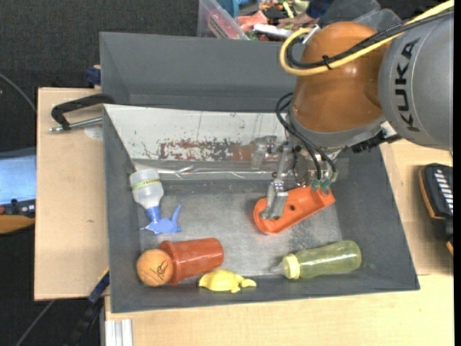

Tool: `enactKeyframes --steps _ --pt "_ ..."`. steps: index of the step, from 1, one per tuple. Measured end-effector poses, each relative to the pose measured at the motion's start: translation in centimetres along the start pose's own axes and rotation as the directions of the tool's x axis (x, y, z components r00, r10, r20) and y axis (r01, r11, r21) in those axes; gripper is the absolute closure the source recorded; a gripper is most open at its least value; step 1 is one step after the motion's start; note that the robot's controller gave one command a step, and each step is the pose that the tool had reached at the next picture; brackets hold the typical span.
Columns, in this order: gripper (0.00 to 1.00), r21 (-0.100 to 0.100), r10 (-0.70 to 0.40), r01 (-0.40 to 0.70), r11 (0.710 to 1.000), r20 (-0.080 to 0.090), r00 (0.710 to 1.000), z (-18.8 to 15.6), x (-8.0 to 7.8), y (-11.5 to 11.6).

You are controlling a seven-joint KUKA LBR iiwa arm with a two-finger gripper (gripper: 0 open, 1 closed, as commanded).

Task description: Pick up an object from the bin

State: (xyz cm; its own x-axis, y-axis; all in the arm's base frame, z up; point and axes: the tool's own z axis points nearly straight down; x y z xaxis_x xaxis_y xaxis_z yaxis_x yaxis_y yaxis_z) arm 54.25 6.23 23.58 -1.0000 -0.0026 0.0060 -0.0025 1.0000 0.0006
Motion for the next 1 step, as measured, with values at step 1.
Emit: enactKeyframes --steps 1 --pt "0.0 -0.001 0.002 -0.002 1.0 0.009 1.0 -0.48 -0.15 -0.04"
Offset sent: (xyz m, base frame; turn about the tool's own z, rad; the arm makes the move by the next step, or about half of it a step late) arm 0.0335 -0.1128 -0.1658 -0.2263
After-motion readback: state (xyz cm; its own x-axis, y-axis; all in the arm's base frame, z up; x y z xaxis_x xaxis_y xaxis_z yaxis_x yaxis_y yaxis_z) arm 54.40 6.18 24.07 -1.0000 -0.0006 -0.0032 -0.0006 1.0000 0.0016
